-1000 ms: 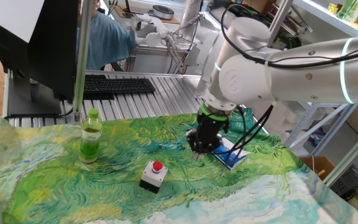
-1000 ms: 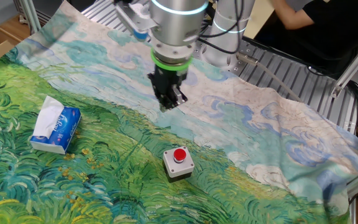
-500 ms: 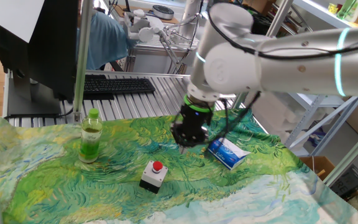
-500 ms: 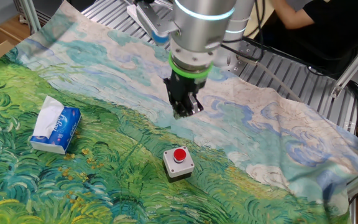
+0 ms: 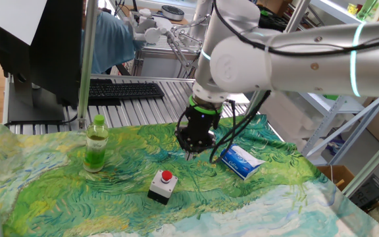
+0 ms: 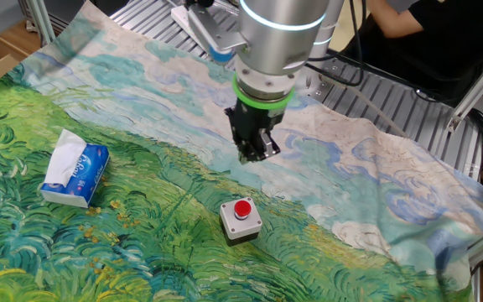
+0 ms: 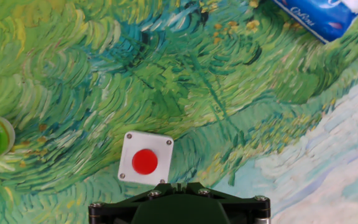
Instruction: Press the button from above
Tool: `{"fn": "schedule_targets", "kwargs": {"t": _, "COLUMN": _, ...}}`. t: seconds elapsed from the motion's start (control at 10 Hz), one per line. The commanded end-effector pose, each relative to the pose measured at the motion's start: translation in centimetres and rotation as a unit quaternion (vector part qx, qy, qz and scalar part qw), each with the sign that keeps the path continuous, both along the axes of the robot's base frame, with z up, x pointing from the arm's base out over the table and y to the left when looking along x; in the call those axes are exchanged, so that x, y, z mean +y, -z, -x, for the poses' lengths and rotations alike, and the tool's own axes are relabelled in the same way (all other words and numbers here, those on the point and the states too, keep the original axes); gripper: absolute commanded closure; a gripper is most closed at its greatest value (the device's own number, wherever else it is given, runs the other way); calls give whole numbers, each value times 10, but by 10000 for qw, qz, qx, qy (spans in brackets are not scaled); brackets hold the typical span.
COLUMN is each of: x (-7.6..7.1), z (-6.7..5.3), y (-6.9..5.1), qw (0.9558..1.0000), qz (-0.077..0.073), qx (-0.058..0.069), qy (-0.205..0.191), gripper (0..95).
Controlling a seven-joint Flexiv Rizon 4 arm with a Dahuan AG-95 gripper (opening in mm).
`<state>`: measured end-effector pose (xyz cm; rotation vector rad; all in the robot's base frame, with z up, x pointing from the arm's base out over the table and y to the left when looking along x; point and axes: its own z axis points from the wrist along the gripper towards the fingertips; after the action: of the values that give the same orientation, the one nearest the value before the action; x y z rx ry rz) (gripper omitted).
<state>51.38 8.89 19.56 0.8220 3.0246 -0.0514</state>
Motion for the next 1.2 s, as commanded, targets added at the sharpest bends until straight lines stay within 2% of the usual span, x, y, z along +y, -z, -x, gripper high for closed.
{"fn": "schedule_targets", "kwargs": {"t": 0.1, "x": 12, "z": 3, "y": 4, "qw": 9999, "qz": 18, "qx": 9, "qy": 153, "gripper": 950}}
{"fn": "schedule_targets", "kwargs": {"t": 0.4, "x": 18, "z": 5, "y": 5, "qw": 9998, "qz": 21, "qx": 3, "qy": 183, "gripper": 950}}
{"fn": "schedule_targets", "kwargs": {"t": 0.7, "x": 20, "z": -1, "y": 12, "qw": 9999, "qz": 19, "qx": 2, "qy": 168, "gripper": 950}}
{"fn": "schedule_targets", "kwargs": {"t": 1.2, "x": 23, "z": -10, "y": 43, "qw": 9997, "qz": 9, "qx": -14, "qy": 237, "gripper": 950}}
